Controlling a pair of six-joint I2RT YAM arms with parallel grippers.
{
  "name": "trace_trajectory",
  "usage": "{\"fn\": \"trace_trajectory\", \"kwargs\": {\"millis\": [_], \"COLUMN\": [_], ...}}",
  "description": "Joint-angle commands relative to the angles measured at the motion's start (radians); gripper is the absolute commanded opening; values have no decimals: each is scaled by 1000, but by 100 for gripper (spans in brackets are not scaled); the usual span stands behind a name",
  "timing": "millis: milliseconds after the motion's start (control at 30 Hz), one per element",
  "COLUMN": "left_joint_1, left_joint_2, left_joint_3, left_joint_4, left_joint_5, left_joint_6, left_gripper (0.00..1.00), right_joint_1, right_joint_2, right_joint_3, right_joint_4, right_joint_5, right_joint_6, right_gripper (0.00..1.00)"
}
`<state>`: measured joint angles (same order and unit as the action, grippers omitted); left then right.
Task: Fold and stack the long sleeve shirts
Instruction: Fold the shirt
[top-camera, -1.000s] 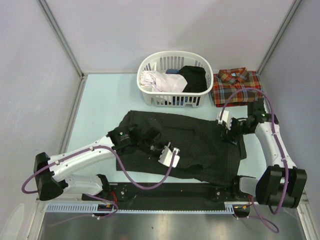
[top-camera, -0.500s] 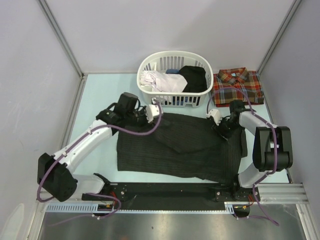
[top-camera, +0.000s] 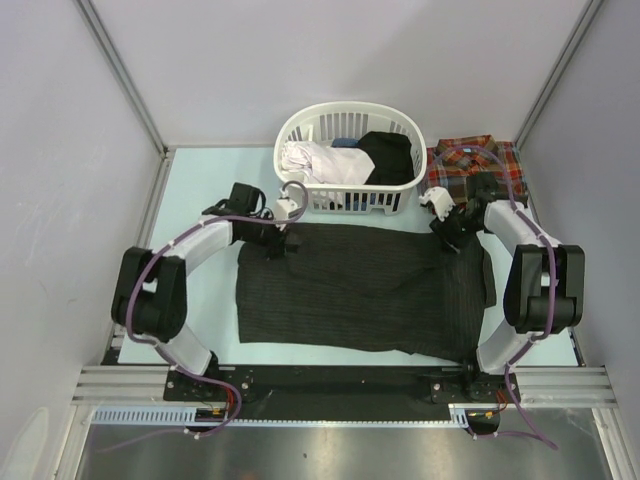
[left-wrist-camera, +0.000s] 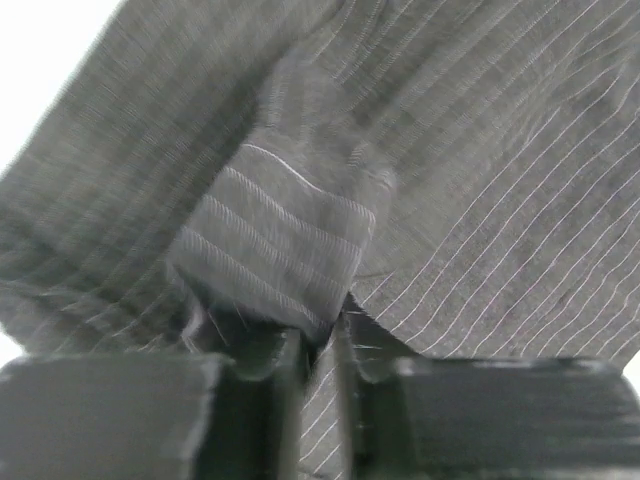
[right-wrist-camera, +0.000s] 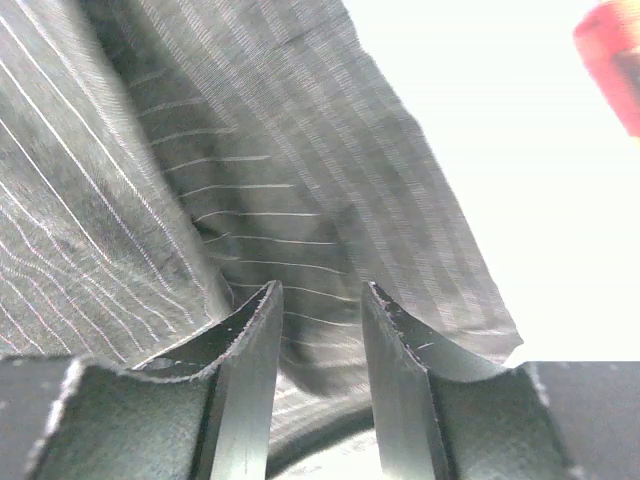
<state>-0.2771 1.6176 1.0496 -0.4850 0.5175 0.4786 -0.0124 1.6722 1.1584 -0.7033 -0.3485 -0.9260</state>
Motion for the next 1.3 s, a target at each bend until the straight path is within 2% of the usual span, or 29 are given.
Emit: {"fn": "trace_trajectory", "kwargs": {"millis": [0, 100, 167, 233, 300, 400, 433, 533, 600, 633, 700, 733, 800, 833, 933, 1067, 1200, 1267], "left_joint_1": [50, 139, 215, 245, 256, 253, 253, 239, 227, 227, 233, 236, 257, 274, 331, 354, 357, 357], "left_joint_2": [60, 48, 34, 28, 41, 90, 111, 162, 208, 224, 267, 277, 306, 320, 372, 404, 374, 303], "left_joint_3": [76, 107, 124, 133, 148, 182, 199, 205, 208, 213, 213, 210, 211, 225, 272, 323, 322, 285], "left_joint_4": [-90, -161, -197, -201, -193, -179, -175, -136, -126, -127, -132, -133, -132, -136, -161, -176, -170, -159], "left_joint_5": [49, 73, 78, 50, 29, 70, 84, 66, 41, 1, -43, -75, -97, -103, -113, -117, -88, -45], "left_joint_6": [-20, -38, -47, -52, -64, -139, -156, -213, -247, -264, -296, -302, -311, -314, -316, -310, -304, -266], "left_gripper": [36, 50, 53, 57, 58, 60, 66, 67, 62, 52, 40, 29, 20, 11, 0, 0, 0, 15], "right_joint_1": [-12, -32, -41, -46, -38, -26, -17, -6, -4, -3, 0, 3, 9, 9, 37, 38, 20, -17], "right_joint_2": [-25, -32, -35, -34, -32, -22, -20, -9, 18, 27, 63, 78, 119, 132, 172, 198, 186, 143], "right_joint_3": [90, 127, 149, 149, 130, 67, 49, -17, -46, -52, -65, -63, -49, -40, 6, 72, 171, 194], "right_joint_4": [-74, -102, -123, -142, -144, -104, -69, 8, 39, 71, 105, 137, 168, 189, 211, 215, 116, 75], "right_joint_5": [-12, -3, -4, -13, -23, -12, 2, 38, 63, 69, 83, 88, 97, 100, 97, 92, 57, 31], "right_joint_6": [49, 68, 90, 125, 150, 193, 200, 205, 202, 202, 207, 208, 219, 223, 236, 234, 233, 214], "right_gripper": [43, 44, 45, 45, 45, 45, 45, 45, 44, 45, 45, 44, 44, 44, 46, 48, 48, 48]}}
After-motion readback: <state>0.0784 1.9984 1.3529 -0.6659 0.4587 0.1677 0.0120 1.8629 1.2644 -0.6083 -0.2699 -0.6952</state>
